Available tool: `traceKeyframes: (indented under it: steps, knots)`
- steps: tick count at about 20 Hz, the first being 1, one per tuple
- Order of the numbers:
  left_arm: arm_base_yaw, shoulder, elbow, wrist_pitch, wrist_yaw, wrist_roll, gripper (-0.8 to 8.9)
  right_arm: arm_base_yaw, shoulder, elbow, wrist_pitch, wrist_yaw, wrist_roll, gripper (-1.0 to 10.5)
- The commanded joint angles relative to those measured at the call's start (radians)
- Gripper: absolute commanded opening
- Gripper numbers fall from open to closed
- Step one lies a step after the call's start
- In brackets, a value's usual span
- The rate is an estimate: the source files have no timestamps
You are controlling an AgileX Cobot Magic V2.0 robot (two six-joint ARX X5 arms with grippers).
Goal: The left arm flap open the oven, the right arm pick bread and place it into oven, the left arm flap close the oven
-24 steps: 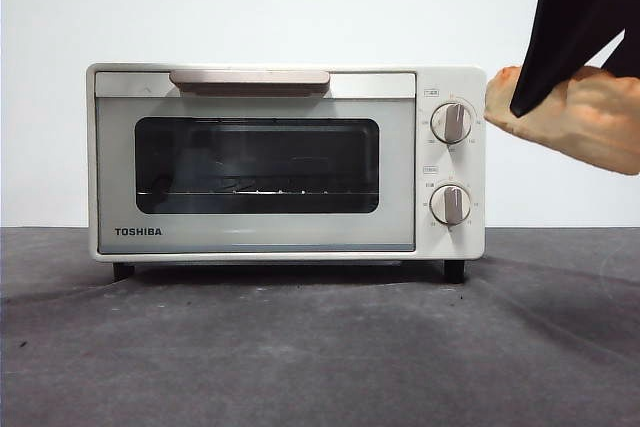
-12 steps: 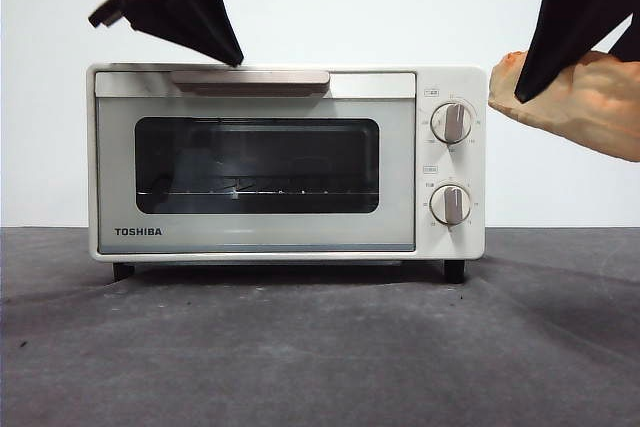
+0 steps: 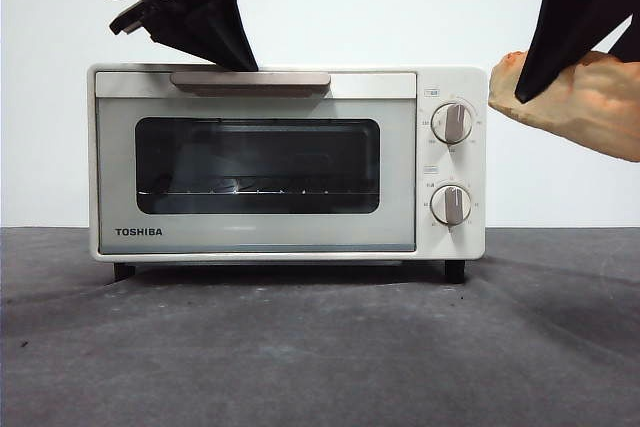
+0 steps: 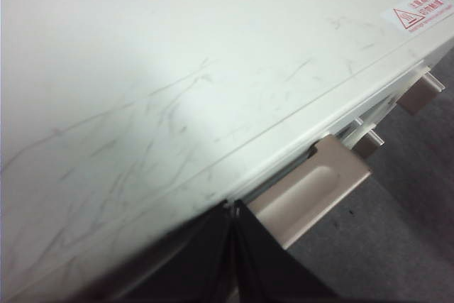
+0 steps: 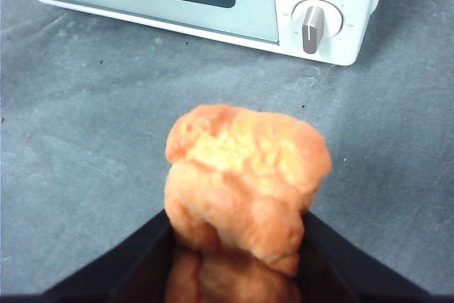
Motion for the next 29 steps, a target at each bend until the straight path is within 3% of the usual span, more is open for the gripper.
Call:
traceKeyframes:
  steps: [1, 12, 16, 29]
  knots:
    - [-0.02, 0.052, 0.0, -0.046, -0.015, 0.013, 0.16, 0.01, 0.003, 0.02, 0.007, -0.003, -0.006, 2.1]
    - [-0.151, 0.053, 0.0, -0.3, -0.014, 0.02, 0.16, 0.01, 0.003, 0.02, 0.008, -0.002, -0.017, 2.1]
    - [-0.197, 0.053, 0.0, -0.392, -0.013, -0.028, 0.16, 0.01, 0.003, 0.02, 0.01, -0.002, -0.021, 2.1]
    - [-0.231, 0.032, 0.0, -0.478, 0.028, -0.077, 0.16, 0.01, 0.003, 0.021, 0.014, -0.003, -0.031, 2.1]
